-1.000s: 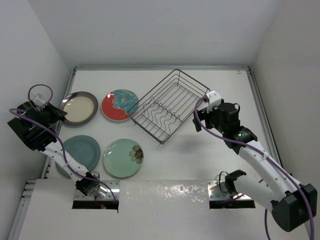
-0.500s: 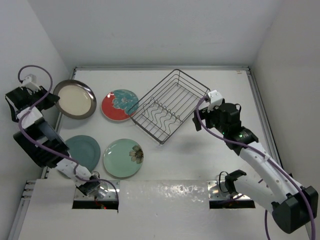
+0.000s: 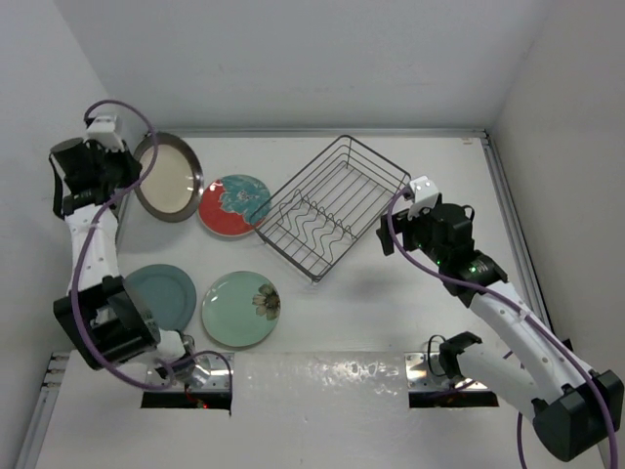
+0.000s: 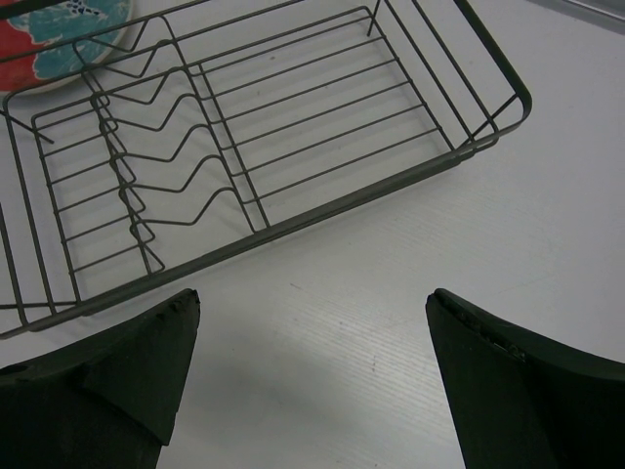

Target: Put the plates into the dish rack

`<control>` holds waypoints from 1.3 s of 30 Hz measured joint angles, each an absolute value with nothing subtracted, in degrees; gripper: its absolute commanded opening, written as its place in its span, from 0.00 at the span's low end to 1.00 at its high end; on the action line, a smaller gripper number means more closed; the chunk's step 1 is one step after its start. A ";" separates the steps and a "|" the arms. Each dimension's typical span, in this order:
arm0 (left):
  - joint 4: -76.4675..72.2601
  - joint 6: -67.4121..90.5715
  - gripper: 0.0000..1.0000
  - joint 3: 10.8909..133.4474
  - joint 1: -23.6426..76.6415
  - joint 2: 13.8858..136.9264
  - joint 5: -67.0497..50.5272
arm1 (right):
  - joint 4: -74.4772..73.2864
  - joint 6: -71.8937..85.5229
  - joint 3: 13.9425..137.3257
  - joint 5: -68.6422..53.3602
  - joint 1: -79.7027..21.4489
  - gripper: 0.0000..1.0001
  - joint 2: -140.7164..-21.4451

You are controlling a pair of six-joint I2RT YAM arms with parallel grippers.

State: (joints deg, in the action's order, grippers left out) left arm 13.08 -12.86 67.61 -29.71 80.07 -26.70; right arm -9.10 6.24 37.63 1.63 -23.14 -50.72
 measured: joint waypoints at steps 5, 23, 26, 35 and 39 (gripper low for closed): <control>14.06 -13.54 0.00 72.75 -19.29 74.54 -23.81 | -9.08 6.26 36.51 2.20 -23.14 0.97 -50.30; 18.00 -19.66 0.00 82.72 19.53 87.61 -8.10 | -9.04 6.98 34.83 3.05 -23.14 0.97 -50.68; 18.87 -19.40 0.00 82.70 19.49 89.38 -6.81 | -9.06 6.96 34.15 3.29 -23.14 0.98 -50.68; 17.41 -20.18 0.00 82.32 19.94 89.34 -5.52 | -9.06 6.94 33.65 3.68 -23.14 0.98 -50.68; 16.43 -20.62 0.00 81.10 20.60 88.86 -5.58 | -9.02 6.96 33.54 3.95 -23.14 0.98 -50.68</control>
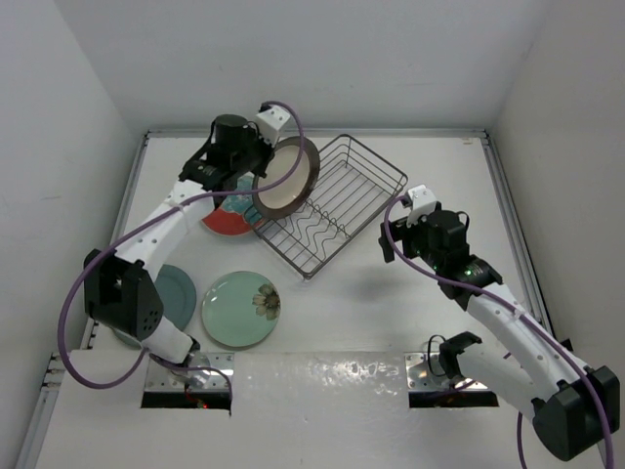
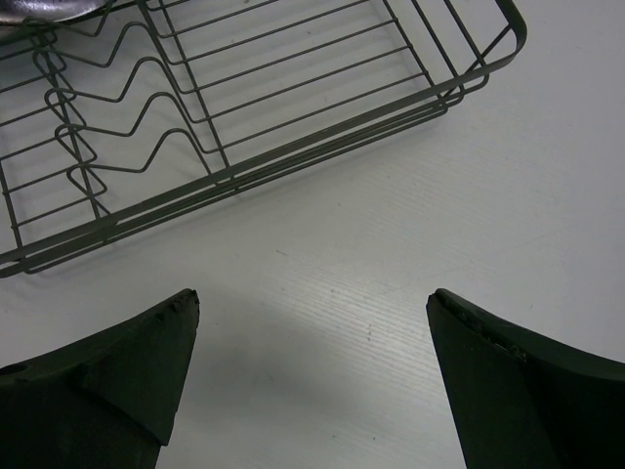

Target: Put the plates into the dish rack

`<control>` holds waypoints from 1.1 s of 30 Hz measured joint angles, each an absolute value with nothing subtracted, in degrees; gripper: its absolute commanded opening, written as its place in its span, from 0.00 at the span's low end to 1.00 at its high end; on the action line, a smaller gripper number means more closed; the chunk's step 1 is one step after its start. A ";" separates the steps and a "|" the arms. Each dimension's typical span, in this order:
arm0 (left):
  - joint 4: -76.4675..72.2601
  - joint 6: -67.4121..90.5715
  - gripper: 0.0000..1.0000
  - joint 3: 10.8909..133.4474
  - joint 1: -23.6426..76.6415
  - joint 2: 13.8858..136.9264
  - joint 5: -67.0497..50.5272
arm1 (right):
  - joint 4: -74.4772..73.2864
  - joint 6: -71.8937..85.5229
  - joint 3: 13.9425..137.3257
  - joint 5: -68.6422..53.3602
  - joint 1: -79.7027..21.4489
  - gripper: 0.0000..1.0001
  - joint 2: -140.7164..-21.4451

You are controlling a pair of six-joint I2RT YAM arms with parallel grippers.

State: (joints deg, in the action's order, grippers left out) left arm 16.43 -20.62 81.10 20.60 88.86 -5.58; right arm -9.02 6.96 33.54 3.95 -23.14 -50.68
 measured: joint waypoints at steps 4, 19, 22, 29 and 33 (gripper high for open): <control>12.95 -21.67 0.00 76.27 21.82 87.72 -6.07 | -9.04 6.94 33.34 4.05 -23.14 0.98 -50.68; 3.60 -22.61 0.00 70.67 22.52 87.07 -7.27 | -9.08 6.61 32.77 4.54 -23.14 0.99 -49.10; 0.27 -24.01 0.00 67.94 22.55 85.84 -7.79 | -9.13 6.39 32.56 4.56 -23.14 0.99 -48.60; -3.84 -28.53 0.00 64.01 22.55 83.88 -10.70 | -9.10 6.17 32.56 4.54 -23.14 0.99 -48.60; -5.72 -28.84 0.00 63.02 22.55 83.88 -12.53 | -9.13 6.17 32.32 4.54 -23.14 0.99 -48.60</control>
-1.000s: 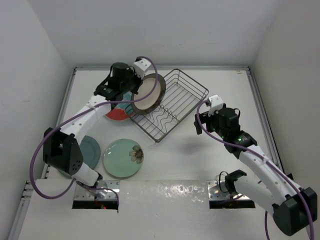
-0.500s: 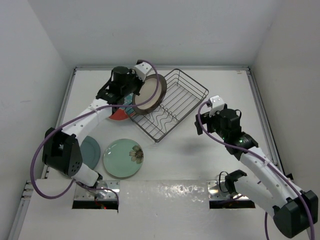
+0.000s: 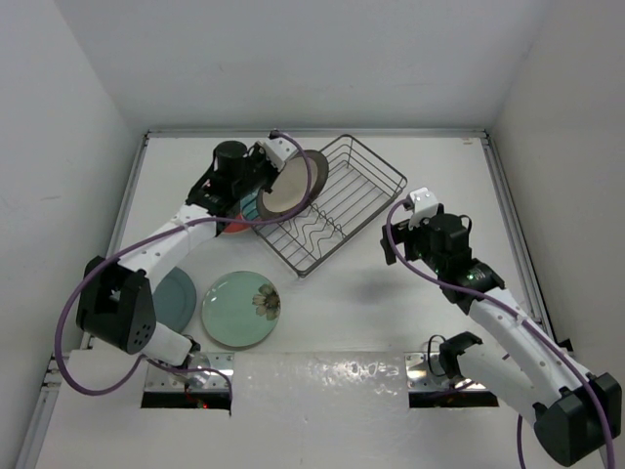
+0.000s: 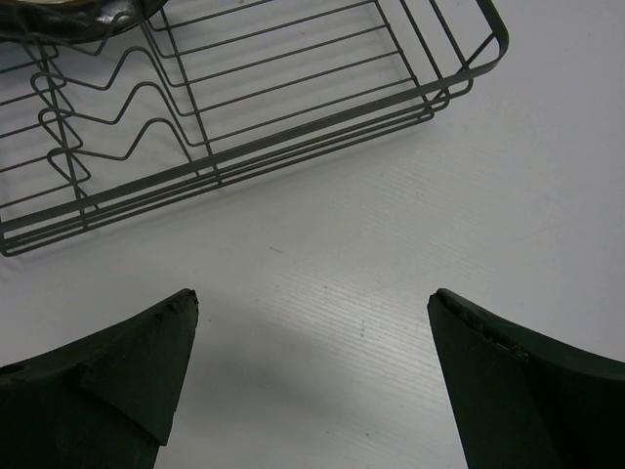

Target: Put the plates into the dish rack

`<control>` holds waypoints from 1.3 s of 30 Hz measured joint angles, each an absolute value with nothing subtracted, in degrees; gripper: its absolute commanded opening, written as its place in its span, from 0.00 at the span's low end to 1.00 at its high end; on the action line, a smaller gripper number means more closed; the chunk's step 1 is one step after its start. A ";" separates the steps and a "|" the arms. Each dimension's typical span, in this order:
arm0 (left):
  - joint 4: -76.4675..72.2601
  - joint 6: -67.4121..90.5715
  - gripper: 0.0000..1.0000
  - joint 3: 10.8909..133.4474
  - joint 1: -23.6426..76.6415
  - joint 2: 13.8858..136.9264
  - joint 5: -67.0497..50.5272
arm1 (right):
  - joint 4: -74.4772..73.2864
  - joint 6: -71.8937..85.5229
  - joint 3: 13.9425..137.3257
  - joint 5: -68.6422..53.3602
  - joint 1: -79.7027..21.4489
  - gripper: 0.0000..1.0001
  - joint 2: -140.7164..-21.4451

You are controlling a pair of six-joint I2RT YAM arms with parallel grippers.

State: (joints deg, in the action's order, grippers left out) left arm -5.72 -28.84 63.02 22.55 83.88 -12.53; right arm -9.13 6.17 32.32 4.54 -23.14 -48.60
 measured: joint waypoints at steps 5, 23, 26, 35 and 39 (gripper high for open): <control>-7.38 -28.27 0.00 63.00 22.52 84.90 -14.06 | -9.13 6.17 32.25 4.54 -23.14 0.99 -48.60; -10.87 -26.57 0.03 71.16 22.57 95.77 -17.82 | -9.56 5.72 31.81 5.19 -23.14 0.99 -48.58; -10.72 -28.12 0.03 71.16 23.03 96.88 -17.89 | -9.56 5.61 31.81 5.39 -23.14 0.99 -48.58; -10.70 -30.13 0.23 71.02 23.83 97.76 -18.33 | -9.56 5.56 31.79 5.43 -23.14 0.99 -48.60; -6.37 -29.32 0.47 70.06 23.55 97.78 -18.79 | -9.61 5.58 31.66 5.48 -23.14 0.99 -48.60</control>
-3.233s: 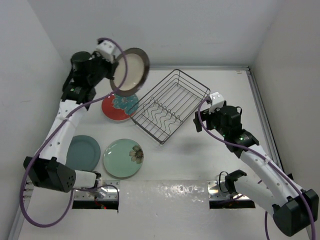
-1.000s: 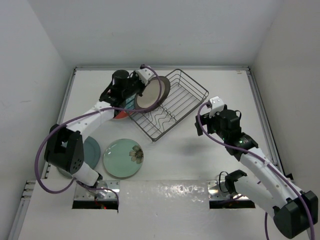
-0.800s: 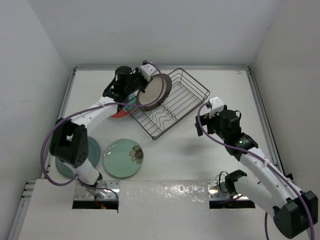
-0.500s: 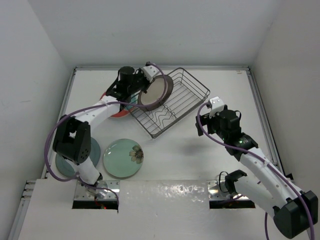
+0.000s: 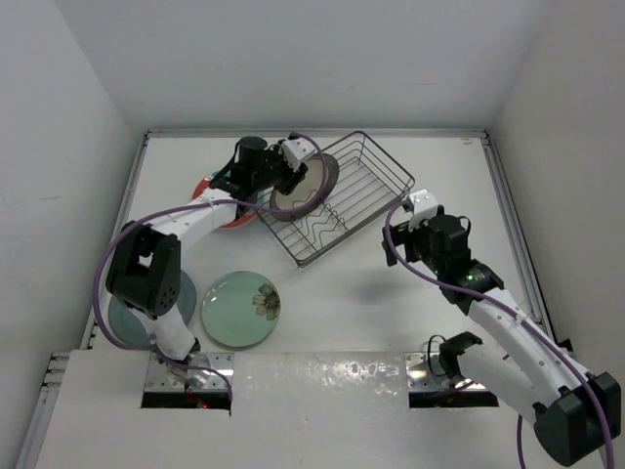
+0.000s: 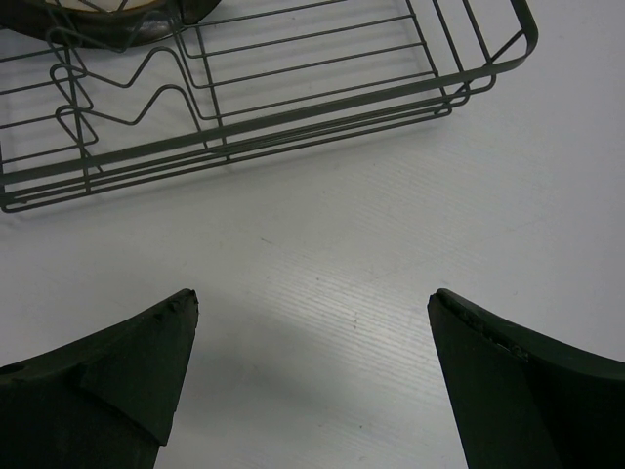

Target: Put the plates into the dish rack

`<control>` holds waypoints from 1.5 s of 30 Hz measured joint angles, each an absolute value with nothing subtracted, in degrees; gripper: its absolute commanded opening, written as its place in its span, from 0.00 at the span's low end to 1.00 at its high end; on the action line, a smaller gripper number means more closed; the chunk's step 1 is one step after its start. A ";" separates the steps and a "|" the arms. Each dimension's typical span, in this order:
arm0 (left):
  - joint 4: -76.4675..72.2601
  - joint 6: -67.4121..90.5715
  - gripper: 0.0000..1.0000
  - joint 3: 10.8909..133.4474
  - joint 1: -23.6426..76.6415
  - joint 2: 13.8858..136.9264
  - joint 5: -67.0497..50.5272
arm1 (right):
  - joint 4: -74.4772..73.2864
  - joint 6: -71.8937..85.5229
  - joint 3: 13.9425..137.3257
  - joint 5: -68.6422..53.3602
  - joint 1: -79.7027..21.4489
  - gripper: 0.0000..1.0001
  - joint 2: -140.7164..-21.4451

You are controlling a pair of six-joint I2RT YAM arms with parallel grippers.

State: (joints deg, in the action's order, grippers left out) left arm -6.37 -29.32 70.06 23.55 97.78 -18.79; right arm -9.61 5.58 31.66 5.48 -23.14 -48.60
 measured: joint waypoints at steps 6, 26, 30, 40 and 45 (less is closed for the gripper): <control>0.01 -25.65 0.64 71.90 23.70 98.30 -17.15 | -9.63 5.58 31.66 5.48 -23.14 0.99 -49.47; 7.33 -5.98 0.84 86.00 4.78 89.41 -15.31 | -11.25 6.96 32.16 3.99 -23.14 0.99 -53.56; 7.84 -3.38 0.80 83.64 -5.56 90.21 -15.38 | -11.22 8.62 33.01 4.16 -23.14 0.99 -54.54; 15.70 -2.15 0.82 85.97 -14.52 117.05 -18.72 | -9.52 10.59 33.23 4.23 -23.14 0.99 -55.27; 17.47 -1.28 0.76 86.96 -15.16 122.17 -18.74 | -9.45 10.59 33.23 4.14 -23.14 0.99 -55.13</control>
State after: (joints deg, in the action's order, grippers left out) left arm 17.47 -1.28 86.96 -15.16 122.17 -18.74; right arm -9.45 10.59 33.23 4.14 -23.14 -55.13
